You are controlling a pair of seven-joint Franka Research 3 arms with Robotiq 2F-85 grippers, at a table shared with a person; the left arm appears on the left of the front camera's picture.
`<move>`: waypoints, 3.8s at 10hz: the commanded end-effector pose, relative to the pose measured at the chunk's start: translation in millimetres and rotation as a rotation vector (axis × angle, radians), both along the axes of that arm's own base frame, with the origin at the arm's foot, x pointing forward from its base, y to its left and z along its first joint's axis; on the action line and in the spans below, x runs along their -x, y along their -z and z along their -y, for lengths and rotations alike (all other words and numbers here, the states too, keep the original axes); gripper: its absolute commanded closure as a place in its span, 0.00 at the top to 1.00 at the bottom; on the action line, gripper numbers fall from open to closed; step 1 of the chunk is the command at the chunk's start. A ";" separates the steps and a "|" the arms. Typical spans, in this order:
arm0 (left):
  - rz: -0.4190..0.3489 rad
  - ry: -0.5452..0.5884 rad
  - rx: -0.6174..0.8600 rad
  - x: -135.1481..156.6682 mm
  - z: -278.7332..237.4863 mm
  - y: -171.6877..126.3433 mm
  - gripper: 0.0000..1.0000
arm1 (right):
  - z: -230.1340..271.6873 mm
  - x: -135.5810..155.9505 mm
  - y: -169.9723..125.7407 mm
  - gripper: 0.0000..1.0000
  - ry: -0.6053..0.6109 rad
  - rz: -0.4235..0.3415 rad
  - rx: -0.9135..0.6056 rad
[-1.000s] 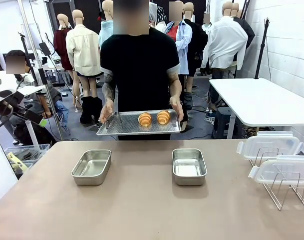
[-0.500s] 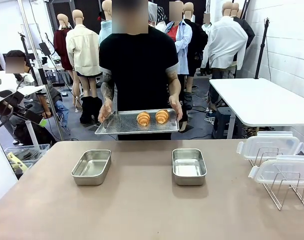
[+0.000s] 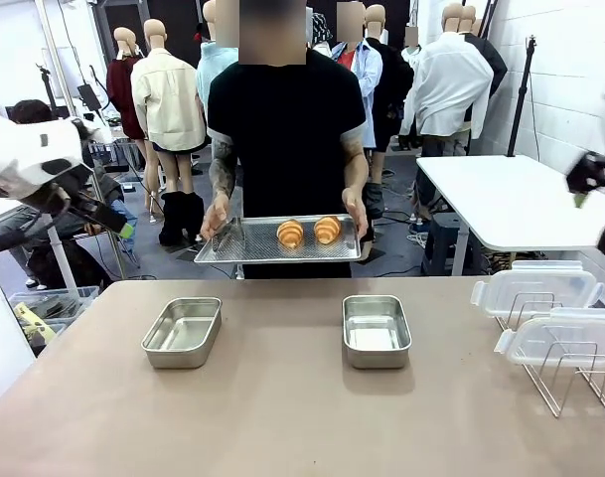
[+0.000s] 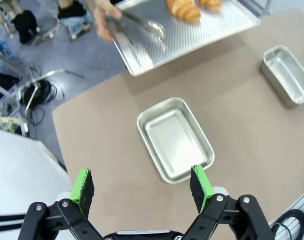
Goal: Place the bread in airtight containers.
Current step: Lift both Airtight Container.
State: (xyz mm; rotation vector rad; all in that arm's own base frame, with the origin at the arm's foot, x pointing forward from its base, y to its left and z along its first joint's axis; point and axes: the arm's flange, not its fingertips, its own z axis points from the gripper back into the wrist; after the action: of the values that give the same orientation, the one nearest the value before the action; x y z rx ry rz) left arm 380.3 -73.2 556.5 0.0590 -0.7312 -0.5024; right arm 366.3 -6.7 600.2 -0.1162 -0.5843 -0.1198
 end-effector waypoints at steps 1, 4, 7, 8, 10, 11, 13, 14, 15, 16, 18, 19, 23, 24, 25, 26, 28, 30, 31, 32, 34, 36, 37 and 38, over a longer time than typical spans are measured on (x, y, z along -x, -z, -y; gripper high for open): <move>-0.165 -0.112 -0.054 -5.3 13.1 -3.8 1.00 | -45.3 -50.1 -6.8 1.00 -0.019 -0.172 -0.047; -0.248 -0.176 0.089 -21.9 5.6 29.9 1.00 | -106.6 -98.1 59.8 1.00 0.021 -0.378 -0.072; -0.157 -0.384 0.360 -37.5 -5.6 62.4 1.00 | -134.9 -88.0 92.8 1.00 0.122 -0.293 -0.064; -0.291 -0.229 0.149 -25.2 -8.4 49.0 1.00 | -124.5 -99.7 99.2 1.00 -0.019 -0.402 -0.081; -0.268 -0.305 0.255 -34.5 -15.2 58.3 1.00 | -124.5 -99.7 99.2 1.00 -0.019 -0.402 -0.081; -0.310 -0.323 0.241 -42.6 -17.7 75.0 1.00 | -124.5 -99.7 99.2 1.00 -0.019 -0.402 -0.081; -0.397 -0.365 0.232 -63.2 -16.3 96.8 1.00 | -140.8 -115.1 112.5 1.00 -0.033 -0.405 -0.083; -0.394 -0.384 0.213 -71.7 -16.0 102.8 1.00 | -156.7 -129.1 122.3 1.00 -0.047 -0.405 -0.072; -0.406 -0.402 0.206 -75.5 -19.2 109.7 1.00 | -172.7 -137.9 134.6 1.00 -0.067 -0.417 -0.080; -0.420 -0.434 0.191 -79.9 -21.5 119.5 1.00 | -185.1 -148.3 144.6 1.00 -0.083 -0.428 -0.096; -0.412 -0.484 0.158 -96.3 -22.2 138.1 1.00 | -215.8 -190.7 183.7 1.00 -0.112 -0.518 -0.125; -0.432 -0.471 0.150 -100.0 -20.4 145.6 1.00 | -221.6 -198.3 203.6 1.00 -0.085 -0.530 -0.140; -0.483 -0.459 0.056 -123.1 -14.3 175.7 1.00 | -213.9 -206.7 248.5 1.00 -0.121 -0.571 -0.148; -0.490 -0.465 0.052 -127.7 -13.6 182.7 1.00 | -208.1 -204.3 250.8 1.00 -0.125 -0.564 -0.156; -0.500 -0.440 0.051 -133.0 -14.6 189.4 1.00 | -207.0 -206.7 254.9 1.00 -0.142 -0.575 -0.158; -0.526 -0.429 0.057 -137.2 -15.4 198.0 1.00 | -209.0 -208.9 261.4 1.00 -0.157 -0.585 -0.150; -0.549 -0.437 0.048 -139.4 -14.2 210.4 1.00 | -210.5 -208.6 274.2 1.00 -0.176 -0.608 -0.137; -0.555 -0.419 0.064 -145.6 -9.5 219.5 1.00 | -207.6 -209.3 287.8 1.00 -0.176 -0.642 -0.139; -0.561 -0.410 0.059 -151.6 -5.9 225.8 1.00 | -207.2 -209.7 291.8 1.00 -0.183 -0.643 -0.132; -0.582 -0.413 0.059 -155.2 -4.4 231.3 1.00 | -207.5 -209.5 295.4 1.00 -0.183 -0.651 -0.129; -0.597 -0.408 0.068 -160.6 -4.2 236.1 1.00 | -208.6 -212.9 301.5 1.00 -0.197 -0.661 -0.124; -0.617 -0.396 0.076 -162.2 -3.3 239.2 0.84 | -209.1 -213.2 302.1 0.72 -0.203 -0.657 -0.123; -0.627 -0.395 0.080 -160.8 -2.9 239.6 0.64 | -209.6 -210.9 299.7 0.52 -0.204 -0.653 -0.123; -0.621 -0.389 0.079 -159.1 -1.7 237.7 0.44 | -211.1 -208.7 298.3 0.33 -0.202 -0.647 -0.120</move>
State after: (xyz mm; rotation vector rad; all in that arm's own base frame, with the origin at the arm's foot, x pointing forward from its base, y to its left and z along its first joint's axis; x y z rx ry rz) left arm 537.4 -70.9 314.3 -0.0062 -0.1310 -0.0845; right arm 573.1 203.4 299.7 0.0116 0.0672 0.0737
